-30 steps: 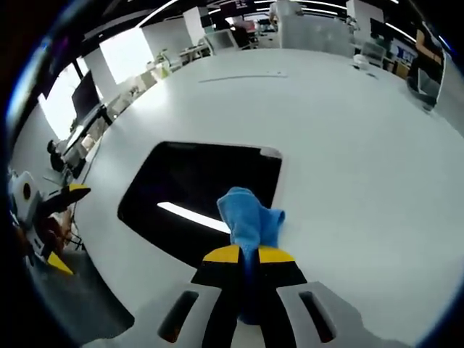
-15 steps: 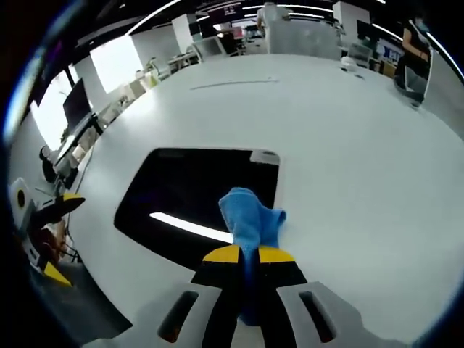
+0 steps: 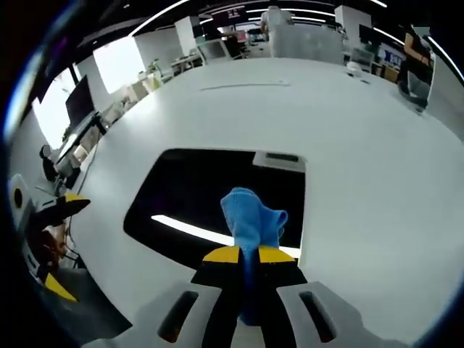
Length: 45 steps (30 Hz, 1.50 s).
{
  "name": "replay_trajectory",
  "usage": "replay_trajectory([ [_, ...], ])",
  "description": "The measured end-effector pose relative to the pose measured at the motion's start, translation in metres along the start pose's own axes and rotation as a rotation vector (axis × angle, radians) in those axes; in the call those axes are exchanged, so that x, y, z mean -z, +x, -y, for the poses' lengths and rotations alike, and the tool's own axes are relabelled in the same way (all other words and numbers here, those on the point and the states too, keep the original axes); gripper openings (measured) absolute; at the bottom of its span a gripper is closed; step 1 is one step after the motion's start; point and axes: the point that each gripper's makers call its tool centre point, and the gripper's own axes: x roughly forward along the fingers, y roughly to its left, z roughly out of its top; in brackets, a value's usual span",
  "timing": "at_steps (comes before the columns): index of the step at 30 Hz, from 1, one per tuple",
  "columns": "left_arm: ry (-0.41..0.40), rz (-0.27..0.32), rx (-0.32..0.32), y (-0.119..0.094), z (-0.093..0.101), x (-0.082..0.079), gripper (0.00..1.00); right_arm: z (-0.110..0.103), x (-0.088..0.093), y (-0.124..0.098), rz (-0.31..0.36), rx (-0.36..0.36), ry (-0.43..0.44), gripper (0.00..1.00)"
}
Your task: Wipe the mirror surface with the cleaning cloth until all visible marks leave the cleaned area.
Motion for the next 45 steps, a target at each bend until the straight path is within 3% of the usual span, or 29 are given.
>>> replay_trajectory([
  [33,0.002,0.019,0.007,0.0,0.002,-0.004,1.0,-0.061,-0.009,0.018,0.009,-0.065,-0.053,0.02],
  [45,0.018,-0.002,0.0,0.0,0.001,0.0,1.0,-0.08,-0.011,0.023,0.004,-0.089,-0.071,0.02],
])
